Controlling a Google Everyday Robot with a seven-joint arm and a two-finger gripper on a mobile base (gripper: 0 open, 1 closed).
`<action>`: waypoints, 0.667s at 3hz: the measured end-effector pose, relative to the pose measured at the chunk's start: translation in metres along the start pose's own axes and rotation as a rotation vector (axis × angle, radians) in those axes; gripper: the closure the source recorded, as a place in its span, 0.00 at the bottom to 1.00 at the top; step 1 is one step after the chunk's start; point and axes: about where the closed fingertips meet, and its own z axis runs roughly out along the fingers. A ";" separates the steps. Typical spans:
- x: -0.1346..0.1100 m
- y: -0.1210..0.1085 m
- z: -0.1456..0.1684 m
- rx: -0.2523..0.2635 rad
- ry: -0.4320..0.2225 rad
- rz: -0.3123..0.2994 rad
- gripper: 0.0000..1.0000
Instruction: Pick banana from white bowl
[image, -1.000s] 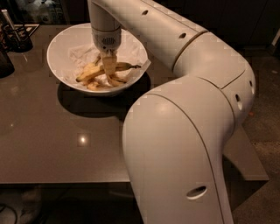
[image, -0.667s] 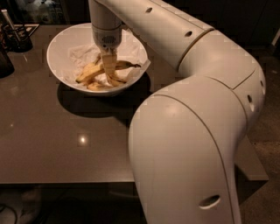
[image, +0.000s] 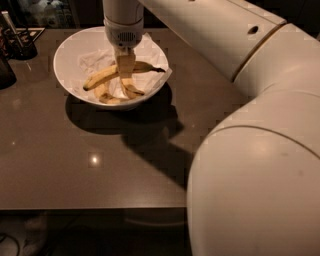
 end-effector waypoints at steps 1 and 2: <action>0.000 0.010 -0.023 0.040 0.000 -0.003 1.00; -0.003 0.024 -0.050 0.086 -0.003 -0.002 1.00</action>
Offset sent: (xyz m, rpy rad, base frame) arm -0.0679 -0.0156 0.0700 0.0345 -0.1347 -0.0111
